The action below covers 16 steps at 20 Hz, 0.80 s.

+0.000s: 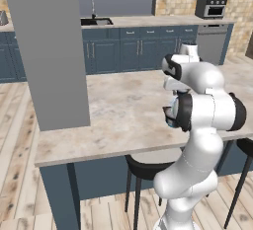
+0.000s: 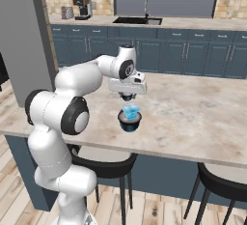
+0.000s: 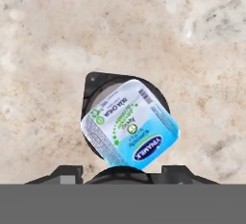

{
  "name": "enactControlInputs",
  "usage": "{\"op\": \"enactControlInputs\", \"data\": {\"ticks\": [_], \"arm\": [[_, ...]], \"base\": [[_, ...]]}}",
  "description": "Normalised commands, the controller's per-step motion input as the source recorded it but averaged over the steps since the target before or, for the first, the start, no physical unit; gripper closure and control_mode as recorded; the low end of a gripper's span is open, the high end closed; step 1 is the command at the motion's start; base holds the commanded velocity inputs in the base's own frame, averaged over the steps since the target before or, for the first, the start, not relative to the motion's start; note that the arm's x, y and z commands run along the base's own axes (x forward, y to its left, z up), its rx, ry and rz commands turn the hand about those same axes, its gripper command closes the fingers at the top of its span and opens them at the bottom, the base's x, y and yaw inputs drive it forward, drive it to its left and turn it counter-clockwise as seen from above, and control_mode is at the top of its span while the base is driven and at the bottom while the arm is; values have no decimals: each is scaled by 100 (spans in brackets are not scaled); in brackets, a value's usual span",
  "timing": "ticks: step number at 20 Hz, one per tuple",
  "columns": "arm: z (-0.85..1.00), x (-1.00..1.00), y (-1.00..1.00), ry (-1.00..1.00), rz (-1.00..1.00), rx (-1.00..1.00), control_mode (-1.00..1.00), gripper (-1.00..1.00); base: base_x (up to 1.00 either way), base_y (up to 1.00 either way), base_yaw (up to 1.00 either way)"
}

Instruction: Stack the yogurt containers by placing the smaller containers on top of the larger containers.

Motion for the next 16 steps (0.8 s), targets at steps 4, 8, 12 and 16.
{"op": "enactControlInputs", "data": {"ticks": [4, 8, 12, 16], "arm": [[-13, 16, -9, 0, -1, 0, -100, 100], [-13, 13, -6, 0, 0, 0, -100, 100], [-10, 2, -6, 0, 0, 0, -100, 100], [-10, 0, -5, -1, 0, 0, -100, 100]], "base": [[0, 0, 0], [0, 0, 0], [0, 0, 0], [0, 0, 0]]}}
